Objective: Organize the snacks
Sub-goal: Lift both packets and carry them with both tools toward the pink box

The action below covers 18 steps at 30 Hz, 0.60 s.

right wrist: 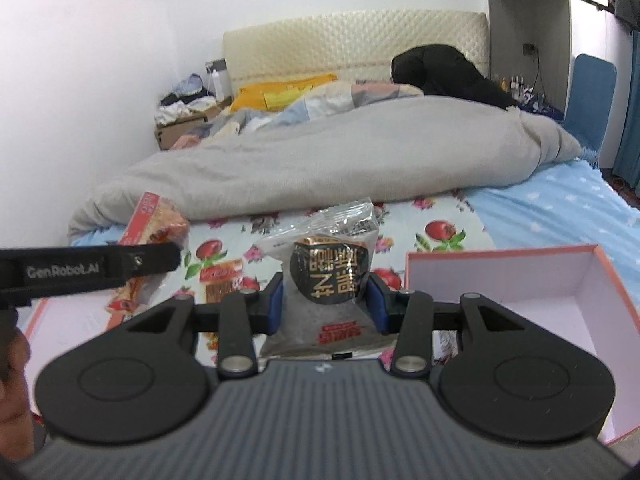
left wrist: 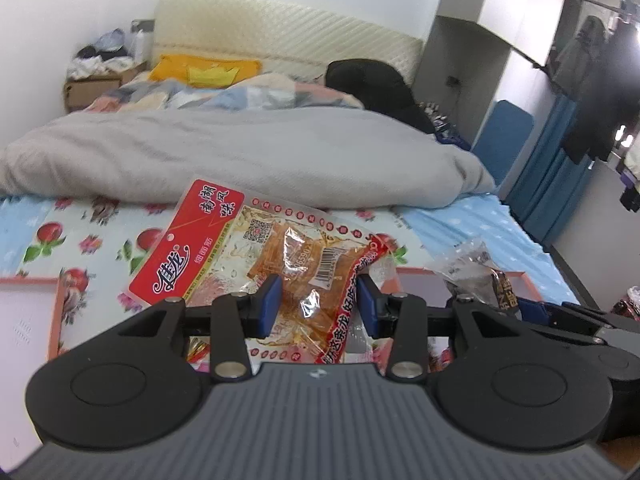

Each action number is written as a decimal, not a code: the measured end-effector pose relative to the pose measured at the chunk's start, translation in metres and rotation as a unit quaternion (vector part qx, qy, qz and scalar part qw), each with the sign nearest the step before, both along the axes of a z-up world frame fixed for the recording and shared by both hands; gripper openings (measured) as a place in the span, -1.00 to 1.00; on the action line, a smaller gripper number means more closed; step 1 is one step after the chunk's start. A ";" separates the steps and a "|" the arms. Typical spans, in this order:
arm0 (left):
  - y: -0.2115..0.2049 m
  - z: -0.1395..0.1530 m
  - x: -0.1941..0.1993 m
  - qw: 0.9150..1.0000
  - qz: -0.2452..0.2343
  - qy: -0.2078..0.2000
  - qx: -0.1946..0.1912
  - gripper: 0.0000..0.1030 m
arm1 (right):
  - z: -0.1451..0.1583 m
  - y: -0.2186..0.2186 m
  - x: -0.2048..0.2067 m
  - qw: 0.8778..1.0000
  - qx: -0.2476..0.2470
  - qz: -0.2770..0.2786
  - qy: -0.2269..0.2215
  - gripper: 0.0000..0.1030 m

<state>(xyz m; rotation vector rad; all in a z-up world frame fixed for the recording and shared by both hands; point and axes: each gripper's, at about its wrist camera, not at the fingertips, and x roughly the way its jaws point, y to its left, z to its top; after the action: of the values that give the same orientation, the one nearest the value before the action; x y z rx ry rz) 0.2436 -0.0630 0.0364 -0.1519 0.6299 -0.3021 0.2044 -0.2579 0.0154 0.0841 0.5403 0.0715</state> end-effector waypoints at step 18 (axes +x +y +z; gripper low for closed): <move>-0.122 0.041 0.009 0.996 -0.086 -0.037 -0.004 -0.09 | 0.029 -0.084 -0.014 0.997 -0.006 -0.066 -0.042 -0.11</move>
<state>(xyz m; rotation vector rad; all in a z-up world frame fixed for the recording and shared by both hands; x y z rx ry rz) 0.2527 -0.1851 0.0771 -0.0927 0.5686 -0.4746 0.1908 -0.3417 0.0441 0.1045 0.4497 -0.0577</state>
